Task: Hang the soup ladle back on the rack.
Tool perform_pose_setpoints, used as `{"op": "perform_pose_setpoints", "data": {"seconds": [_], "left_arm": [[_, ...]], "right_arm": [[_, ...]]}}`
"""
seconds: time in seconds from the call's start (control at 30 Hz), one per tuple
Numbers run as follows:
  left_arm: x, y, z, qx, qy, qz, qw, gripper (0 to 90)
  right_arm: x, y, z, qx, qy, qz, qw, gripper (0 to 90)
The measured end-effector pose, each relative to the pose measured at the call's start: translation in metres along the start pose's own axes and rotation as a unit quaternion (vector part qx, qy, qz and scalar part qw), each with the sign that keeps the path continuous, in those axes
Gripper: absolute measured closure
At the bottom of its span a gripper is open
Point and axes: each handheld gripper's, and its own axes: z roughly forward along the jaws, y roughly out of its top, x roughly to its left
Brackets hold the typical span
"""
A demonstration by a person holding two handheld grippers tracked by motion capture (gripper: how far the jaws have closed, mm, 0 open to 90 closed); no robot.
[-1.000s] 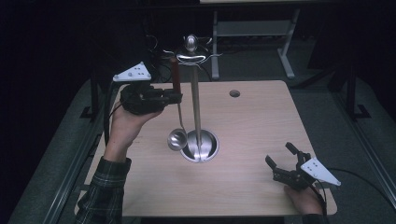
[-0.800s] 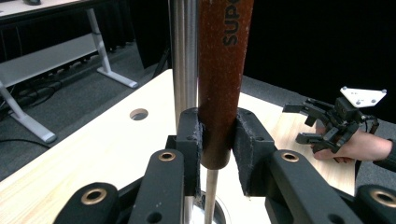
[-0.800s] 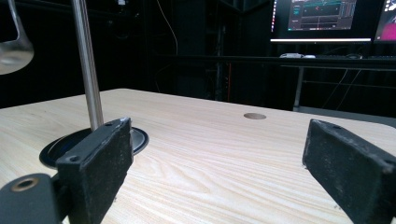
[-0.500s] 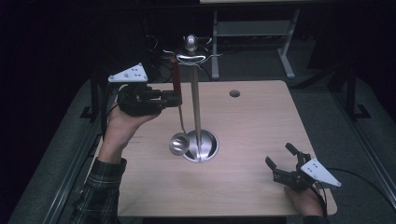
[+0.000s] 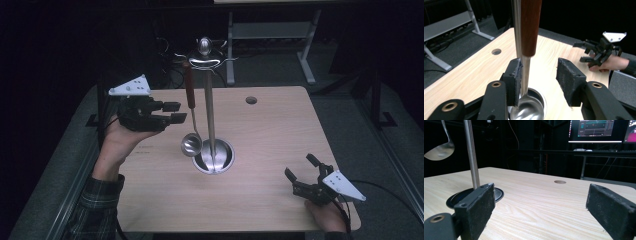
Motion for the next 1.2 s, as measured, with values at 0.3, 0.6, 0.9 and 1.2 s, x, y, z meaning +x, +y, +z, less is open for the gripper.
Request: {"op": "perform_pose_setpoints", "data": {"seconds": [0.3,0.6,0.9,1.2], "left_arm": [[0.003,-0.032,-0.003,0.026,0.003,-0.007,0.9996,40.9],[0.001,-0.072,-0.001,0.062,0.023,-0.015,0.9977,31.7],[-0.003,-0.113,-0.001,0.072,0.045,-0.021,0.9962,23.9],[-0.003,-0.153,0.005,0.086,0.055,-0.036,0.9941,20.2]], "right_arm": [[0.000,0.000,0.000,0.000,0.000,0.000,1.0000,8.0],[0.000,0.000,0.000,-0.001,-0.001,0.000,1.0000,8.0],[0.000,0.000,0.000,0.000,0.000,0.000,1.0000,8.0],[0.000,0.000,0.000,-0.001,-0.001,0.000,1.0000,7.9]]}}
